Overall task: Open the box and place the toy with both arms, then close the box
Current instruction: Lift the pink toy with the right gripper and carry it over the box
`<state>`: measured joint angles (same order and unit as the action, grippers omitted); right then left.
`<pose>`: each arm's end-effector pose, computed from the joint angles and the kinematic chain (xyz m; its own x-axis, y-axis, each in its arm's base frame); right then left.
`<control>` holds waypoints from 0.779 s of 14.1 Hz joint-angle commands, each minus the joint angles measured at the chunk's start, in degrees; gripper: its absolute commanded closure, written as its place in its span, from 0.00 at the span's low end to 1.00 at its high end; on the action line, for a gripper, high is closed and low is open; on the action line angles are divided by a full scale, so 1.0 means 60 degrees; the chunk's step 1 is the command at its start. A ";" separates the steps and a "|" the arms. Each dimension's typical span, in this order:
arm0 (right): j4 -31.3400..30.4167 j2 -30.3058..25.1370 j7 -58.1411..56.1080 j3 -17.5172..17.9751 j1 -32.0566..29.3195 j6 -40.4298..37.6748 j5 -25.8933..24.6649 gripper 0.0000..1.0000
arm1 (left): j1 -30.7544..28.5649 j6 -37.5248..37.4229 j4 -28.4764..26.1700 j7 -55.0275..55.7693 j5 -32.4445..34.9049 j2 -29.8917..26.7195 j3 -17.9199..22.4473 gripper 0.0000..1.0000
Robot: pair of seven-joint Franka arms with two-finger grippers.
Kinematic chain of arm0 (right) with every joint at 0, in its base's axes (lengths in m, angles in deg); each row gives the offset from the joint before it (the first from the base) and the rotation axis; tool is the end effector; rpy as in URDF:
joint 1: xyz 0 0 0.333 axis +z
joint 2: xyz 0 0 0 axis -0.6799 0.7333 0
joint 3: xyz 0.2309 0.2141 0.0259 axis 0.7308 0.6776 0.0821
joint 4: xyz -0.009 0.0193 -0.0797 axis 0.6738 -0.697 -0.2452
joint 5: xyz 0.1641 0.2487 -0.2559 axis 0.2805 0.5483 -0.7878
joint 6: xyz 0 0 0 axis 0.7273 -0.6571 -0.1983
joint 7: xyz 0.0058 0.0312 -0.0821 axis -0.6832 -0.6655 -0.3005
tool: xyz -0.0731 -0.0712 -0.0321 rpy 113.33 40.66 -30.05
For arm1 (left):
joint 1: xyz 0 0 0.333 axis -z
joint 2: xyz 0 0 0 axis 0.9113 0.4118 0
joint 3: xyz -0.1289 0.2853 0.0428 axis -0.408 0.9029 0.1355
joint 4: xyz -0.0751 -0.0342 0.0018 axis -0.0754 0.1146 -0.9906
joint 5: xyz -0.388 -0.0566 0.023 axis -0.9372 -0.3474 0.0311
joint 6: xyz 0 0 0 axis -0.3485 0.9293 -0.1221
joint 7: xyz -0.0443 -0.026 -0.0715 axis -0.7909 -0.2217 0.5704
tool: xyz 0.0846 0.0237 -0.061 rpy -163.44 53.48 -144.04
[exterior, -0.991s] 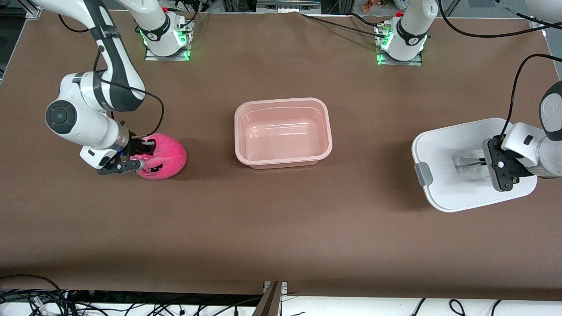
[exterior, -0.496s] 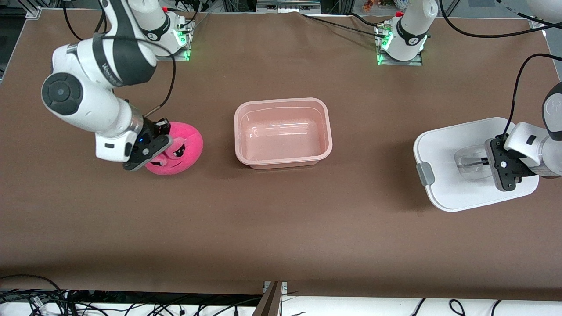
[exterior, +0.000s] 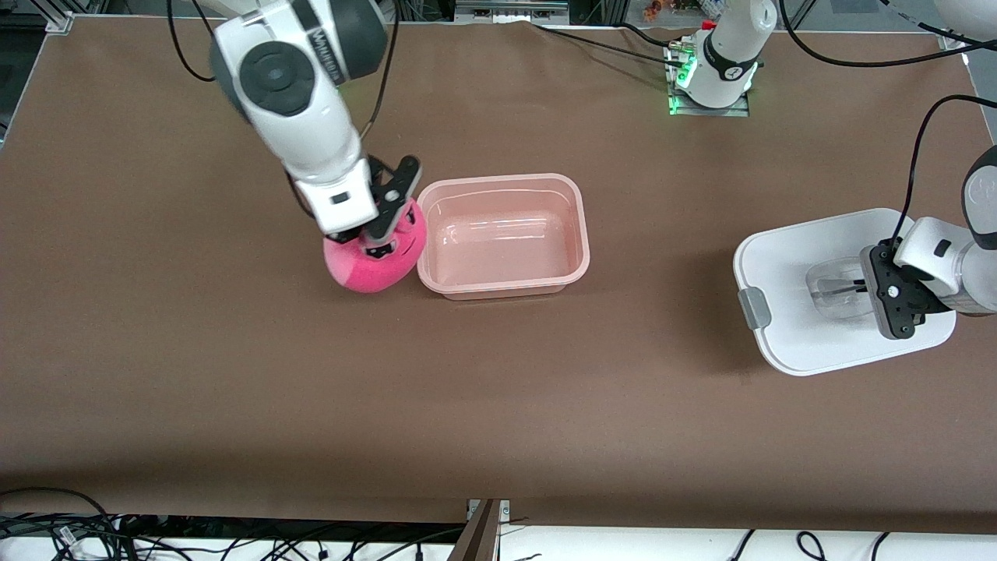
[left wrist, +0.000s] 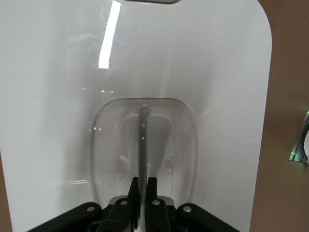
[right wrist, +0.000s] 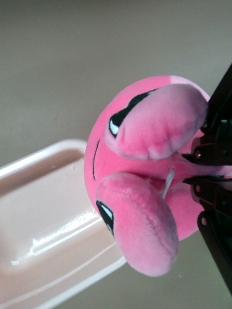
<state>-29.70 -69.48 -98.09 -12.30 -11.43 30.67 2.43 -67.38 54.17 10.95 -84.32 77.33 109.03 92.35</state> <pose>0.5383 0.3475 0.4859 0.2920 0.9549 -0.0546 0.9561 -0.2928 -0.0074 0.6655 0.0575 0.4562 0.2289 -0.9683 -0.1004 -0.9410 -0.2465 0.2320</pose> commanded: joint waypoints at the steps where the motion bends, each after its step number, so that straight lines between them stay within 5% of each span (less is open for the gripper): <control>1: 0.0842 0.0600 -0.1073 -0.0104 0.0462 -0.0258 -0.0241 1.00 | -0.0099 -0.0234 0.0320 -0.0263 0.0160 0.0086 -0.0100 1.00; 11: 0.1357 0.1935 -0.0489 -0.0104 0.1942 0.0297 -0.0270 1.00 | -0.0128 -0.0249 0.0320 -0.0277 0.0190 0.0086 -0.0100 1.00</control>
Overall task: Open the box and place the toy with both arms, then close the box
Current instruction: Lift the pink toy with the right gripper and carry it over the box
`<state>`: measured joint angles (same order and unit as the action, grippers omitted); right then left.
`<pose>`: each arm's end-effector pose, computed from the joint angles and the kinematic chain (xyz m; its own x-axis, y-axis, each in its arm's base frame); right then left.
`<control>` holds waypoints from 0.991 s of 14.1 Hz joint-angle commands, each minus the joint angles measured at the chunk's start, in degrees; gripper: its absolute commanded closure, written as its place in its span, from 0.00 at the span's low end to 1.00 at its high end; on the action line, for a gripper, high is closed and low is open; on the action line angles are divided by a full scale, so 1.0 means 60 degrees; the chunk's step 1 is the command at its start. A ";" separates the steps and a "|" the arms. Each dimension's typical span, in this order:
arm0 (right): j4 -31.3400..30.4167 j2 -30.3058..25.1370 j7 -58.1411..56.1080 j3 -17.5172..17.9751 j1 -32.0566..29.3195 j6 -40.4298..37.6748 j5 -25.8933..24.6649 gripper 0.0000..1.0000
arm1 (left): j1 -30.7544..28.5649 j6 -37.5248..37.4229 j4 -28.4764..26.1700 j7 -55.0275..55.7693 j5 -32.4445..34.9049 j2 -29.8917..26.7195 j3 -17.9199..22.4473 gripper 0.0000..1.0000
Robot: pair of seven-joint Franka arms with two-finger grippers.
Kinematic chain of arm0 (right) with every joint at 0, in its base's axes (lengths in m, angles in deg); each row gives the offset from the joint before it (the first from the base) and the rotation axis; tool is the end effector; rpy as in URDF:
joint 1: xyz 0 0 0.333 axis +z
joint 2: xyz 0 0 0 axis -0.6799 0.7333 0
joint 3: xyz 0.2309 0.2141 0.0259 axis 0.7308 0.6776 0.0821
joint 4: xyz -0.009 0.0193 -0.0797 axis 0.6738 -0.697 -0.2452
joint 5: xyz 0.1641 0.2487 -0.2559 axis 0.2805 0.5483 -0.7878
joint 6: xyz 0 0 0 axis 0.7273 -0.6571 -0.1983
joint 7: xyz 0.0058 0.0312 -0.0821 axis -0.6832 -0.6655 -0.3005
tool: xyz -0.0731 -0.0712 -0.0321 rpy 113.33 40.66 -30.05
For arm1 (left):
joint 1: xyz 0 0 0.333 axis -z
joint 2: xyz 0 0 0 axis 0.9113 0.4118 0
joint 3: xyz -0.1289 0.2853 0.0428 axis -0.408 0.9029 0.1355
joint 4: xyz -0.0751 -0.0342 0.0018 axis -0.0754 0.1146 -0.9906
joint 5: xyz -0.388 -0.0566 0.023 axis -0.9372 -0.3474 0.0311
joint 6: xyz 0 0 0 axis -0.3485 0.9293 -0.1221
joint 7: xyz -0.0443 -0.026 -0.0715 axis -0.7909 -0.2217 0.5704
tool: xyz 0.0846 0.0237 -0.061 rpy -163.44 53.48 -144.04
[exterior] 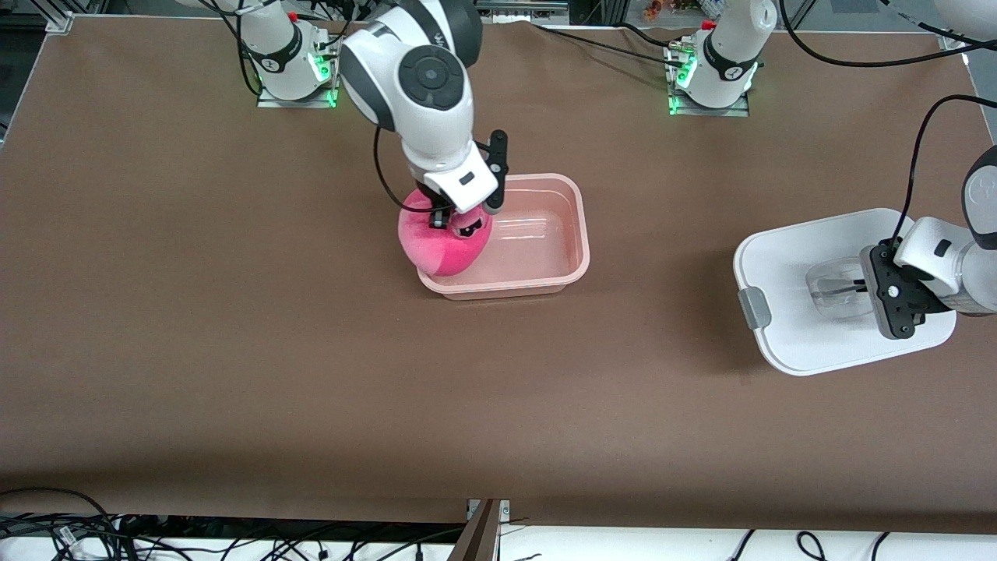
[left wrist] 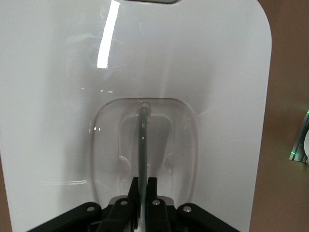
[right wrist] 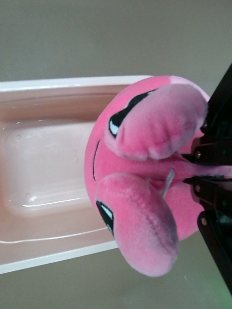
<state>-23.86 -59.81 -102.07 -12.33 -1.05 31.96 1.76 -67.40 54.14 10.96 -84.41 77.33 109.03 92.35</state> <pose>0.4960 0.4632 0.4244 0.0416 0.9951 -0.0898 0.9983 -0.0451 -0.0376 0.6654 0.0577 0.4562 0.2277 -0.9686 -0.1001 -0.9412 -0.2453 0.2325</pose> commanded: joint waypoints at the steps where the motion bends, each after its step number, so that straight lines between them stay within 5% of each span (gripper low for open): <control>1: 0.0384 0.0411 0.0292 -0.0099 0.0257 0.0155 -0.0187 1.00 | -0.0125 -0.0244 0.0318 -0.0263 0.0190 0.0086 -0.0099 1.00; 14: 0.0354 0.2007 0.1800 -0.0114 0.0696 0.2058 -0.0407 1.00 | -0.0140 -0.0244 0.0318 -0.0292 0.0190 0.0086 -0.0099 1.00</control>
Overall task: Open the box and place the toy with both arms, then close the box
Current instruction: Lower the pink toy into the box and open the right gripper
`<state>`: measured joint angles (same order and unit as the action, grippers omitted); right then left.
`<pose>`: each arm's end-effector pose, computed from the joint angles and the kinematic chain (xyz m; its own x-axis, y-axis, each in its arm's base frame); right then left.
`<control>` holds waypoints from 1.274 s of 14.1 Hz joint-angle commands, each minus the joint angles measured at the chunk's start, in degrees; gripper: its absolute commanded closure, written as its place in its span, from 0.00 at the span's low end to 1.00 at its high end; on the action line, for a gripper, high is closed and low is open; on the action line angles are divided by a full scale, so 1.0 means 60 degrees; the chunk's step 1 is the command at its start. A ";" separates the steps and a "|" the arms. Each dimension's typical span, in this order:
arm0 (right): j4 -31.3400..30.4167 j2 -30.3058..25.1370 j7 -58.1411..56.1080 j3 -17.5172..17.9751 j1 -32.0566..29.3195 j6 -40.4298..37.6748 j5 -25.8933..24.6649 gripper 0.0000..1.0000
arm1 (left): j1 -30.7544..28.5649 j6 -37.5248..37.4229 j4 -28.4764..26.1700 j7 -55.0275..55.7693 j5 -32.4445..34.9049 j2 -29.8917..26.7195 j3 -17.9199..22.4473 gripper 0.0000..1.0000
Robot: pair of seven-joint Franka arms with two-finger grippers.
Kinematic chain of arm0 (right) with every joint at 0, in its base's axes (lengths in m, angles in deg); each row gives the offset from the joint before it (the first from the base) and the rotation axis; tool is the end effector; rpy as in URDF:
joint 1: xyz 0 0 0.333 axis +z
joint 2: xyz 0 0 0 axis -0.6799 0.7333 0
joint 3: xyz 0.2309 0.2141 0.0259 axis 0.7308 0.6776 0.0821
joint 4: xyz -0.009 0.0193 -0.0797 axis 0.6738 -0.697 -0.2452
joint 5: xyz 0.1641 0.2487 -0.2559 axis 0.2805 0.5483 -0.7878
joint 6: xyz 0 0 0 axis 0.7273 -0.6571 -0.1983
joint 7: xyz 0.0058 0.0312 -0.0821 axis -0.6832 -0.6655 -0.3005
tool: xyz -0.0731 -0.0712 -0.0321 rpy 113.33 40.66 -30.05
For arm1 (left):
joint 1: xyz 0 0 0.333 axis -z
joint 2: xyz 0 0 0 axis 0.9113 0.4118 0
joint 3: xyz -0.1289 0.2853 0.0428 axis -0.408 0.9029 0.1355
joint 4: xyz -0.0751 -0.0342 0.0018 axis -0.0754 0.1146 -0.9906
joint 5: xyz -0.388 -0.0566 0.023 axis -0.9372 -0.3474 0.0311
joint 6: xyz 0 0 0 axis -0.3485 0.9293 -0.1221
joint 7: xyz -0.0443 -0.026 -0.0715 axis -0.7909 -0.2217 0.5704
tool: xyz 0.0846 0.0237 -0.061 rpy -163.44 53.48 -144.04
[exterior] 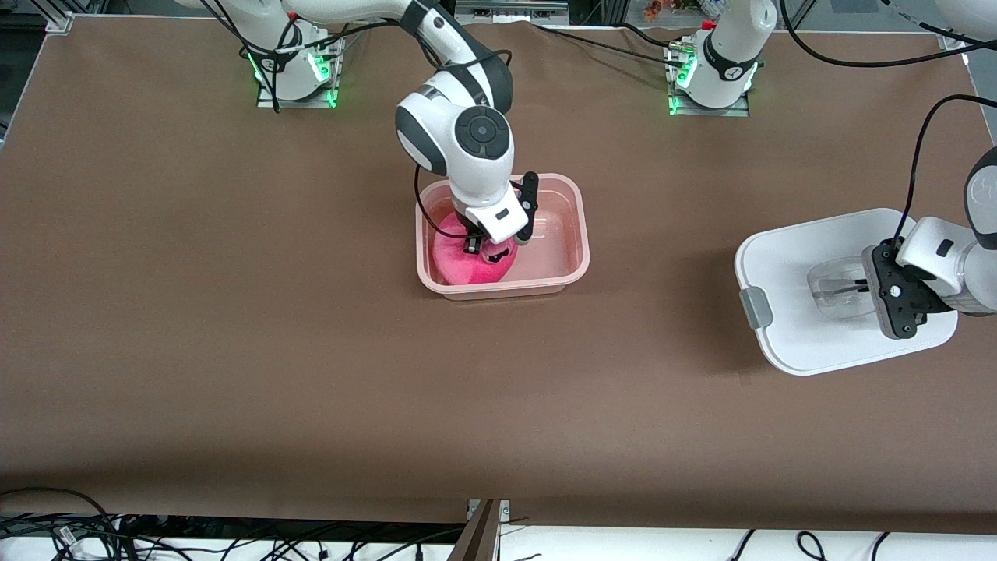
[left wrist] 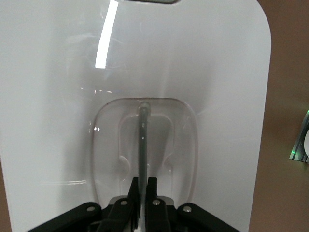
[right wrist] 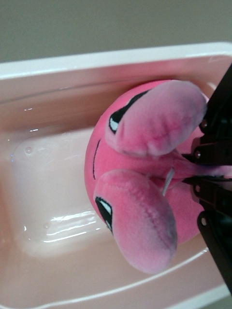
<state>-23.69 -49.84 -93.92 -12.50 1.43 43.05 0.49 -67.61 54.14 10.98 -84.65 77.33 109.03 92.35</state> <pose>0.4977 0.5037 0.3202 0.1285 0.9882 -0.0834 0.9916 -0.1290 -0.0013 0.6652 0.0602 0.4564 0.2273 -0.9688 -0.0991 -0.9413 -0.2447 0.2326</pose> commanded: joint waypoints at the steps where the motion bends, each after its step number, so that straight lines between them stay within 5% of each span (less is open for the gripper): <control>1: 0.0326 0.0477 0.0588 -0.0085 0.0342 0.0517 -0.0196 1.00 | -0.0105 -0.0229 0.0315 -0.0252 0.0190 0.0086 -0.0099 1.00; 3: 0.0326 0.0682 0.0998 -0.0085 0.0503 0.0943 -0.0182 1.00 | -0.0105 -0.0243 0.0315 -0.0252 0.0204 0.0086 -0.0099 1.00; 4: 0.0326 0.0770 0.1188 -0.0085 0.0547 0.1148 -0.0182 0.78 | -0.0105 -0.0243 0.0315 -0.0252 0.0190 0.0086 -0.0099 1.00; 5: 0.0326 0.0829 0.1219 -0.0085 0.0562 0.1411 -0.0153 0.01 | -0.0090 -0.0243 0.0315 -0.0281 0.0190 0.0086 -0.0099 1.00; 11: 0.0428 0.0830 0.2535 -0.0056 0.0635 0.2394 -0.0050 0.00 | -0.0090 -0.0229 0.0315 -0.0266 0.0219 0.0086 -0.0099 1.00; 18: 0.0429 -0.0223 0.2523 -0.0188 -0.0182 0.1460 0.0580 0.00 | 0.0787 -0.0126 0.0300 0.0055 -0.0087 0.0188 -0.0305 1.00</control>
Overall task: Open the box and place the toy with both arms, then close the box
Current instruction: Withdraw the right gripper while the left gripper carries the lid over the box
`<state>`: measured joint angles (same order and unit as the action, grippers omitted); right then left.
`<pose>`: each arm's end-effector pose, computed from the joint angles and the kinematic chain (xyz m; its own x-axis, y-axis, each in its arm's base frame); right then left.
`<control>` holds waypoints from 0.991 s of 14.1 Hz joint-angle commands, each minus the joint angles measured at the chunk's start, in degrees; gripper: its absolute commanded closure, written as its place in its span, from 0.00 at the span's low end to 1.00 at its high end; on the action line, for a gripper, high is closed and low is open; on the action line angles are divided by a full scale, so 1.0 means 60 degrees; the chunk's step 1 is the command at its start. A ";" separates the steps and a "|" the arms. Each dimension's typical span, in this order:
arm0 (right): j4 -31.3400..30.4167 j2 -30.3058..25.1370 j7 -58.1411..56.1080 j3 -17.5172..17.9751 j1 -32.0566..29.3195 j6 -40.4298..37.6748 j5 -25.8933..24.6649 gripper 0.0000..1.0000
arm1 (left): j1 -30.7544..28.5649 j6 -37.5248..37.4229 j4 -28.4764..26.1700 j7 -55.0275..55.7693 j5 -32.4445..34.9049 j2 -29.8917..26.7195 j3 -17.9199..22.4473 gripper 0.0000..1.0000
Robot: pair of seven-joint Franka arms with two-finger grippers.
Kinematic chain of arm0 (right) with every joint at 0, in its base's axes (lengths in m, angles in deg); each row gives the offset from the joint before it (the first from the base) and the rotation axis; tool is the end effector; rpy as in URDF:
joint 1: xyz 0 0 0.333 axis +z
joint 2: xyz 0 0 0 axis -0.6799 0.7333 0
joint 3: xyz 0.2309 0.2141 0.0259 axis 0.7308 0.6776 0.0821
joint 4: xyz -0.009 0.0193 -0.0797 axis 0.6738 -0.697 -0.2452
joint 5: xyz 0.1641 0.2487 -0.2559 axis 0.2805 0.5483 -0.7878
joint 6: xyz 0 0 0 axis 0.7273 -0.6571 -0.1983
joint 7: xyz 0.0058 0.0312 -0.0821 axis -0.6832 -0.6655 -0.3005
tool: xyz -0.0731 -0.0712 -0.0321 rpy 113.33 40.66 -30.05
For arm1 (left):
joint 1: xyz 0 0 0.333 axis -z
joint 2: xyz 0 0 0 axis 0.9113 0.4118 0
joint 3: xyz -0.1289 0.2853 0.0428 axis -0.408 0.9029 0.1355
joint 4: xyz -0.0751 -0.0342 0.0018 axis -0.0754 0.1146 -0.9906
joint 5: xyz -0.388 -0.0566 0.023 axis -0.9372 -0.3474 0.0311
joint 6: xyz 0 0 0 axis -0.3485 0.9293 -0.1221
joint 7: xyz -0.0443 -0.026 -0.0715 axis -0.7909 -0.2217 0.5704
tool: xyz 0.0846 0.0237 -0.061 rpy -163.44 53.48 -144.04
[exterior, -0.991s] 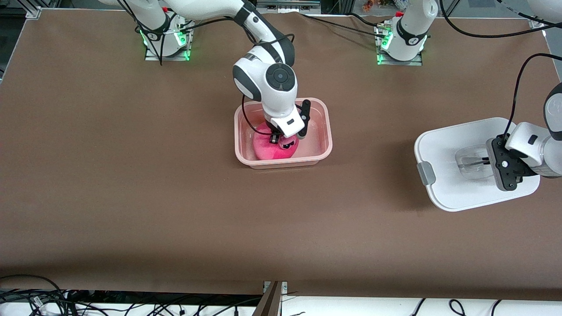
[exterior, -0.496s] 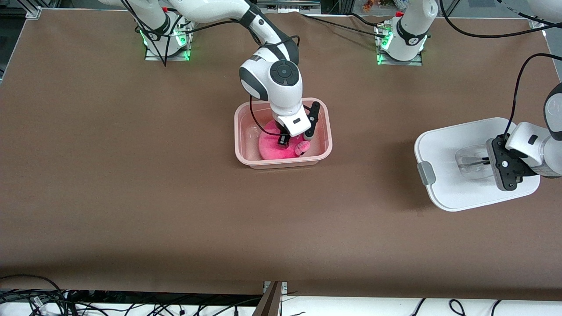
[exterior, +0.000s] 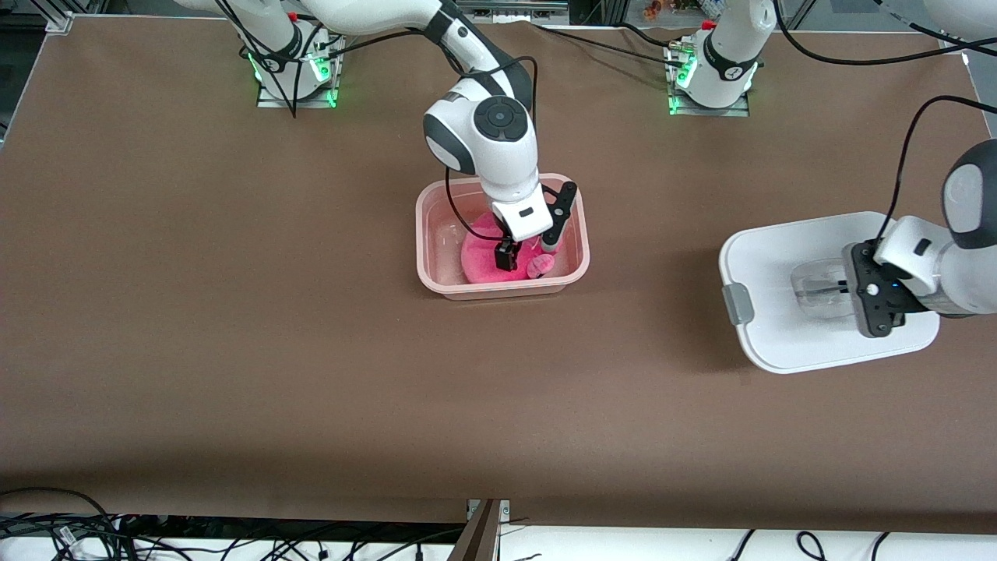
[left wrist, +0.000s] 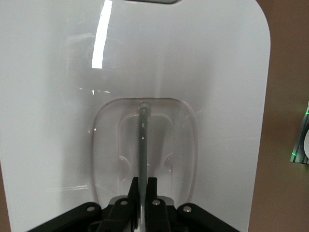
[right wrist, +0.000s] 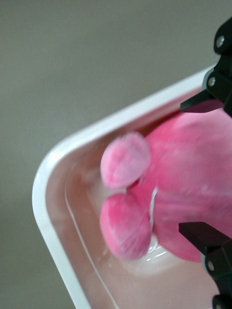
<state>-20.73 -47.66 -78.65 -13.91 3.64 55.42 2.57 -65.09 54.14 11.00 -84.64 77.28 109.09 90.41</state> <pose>0.5086 0.5386 0.3367 0.3722 0.9175 0.1404 0.9192 -0.3854 0.0814 0.6681 0.0125 0.4554 0.1551 -0.9844 -0.0835 -0.9565 -0.1708 0.2363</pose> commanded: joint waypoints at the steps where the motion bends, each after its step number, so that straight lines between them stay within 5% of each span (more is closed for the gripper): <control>1: -0.0065 -0.0892 -0.0051 0.0048 -0.0814 -0.0619 0.0233 0.00 | 0.0573 -0.0127 0.0298 0.0257 -0.0152 0.0194 0.0019 1.00; 7: -0.0080 -0.2722 -0.0008 -0.0113 -0.2470 -0.2973 0.0407 0.00 | 0.2417 0.0120 0.0254 0.2013 -0.0841 0.0326 0.0019 1.00; 14: -0.0197 -0.4409 0.0154 -0.2455 -0.2560 -0.5684 0.1639 0.00 | 0.5331 0.1395 0.0034 0.4856 -0.1105 0.0750 0.0019 1.00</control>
<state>-20.22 -71.36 -78.67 -26.34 -12.03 24.29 11.17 -37.98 60.37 10.82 -58.43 71.63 113.04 89.36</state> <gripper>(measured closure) 0.000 0.930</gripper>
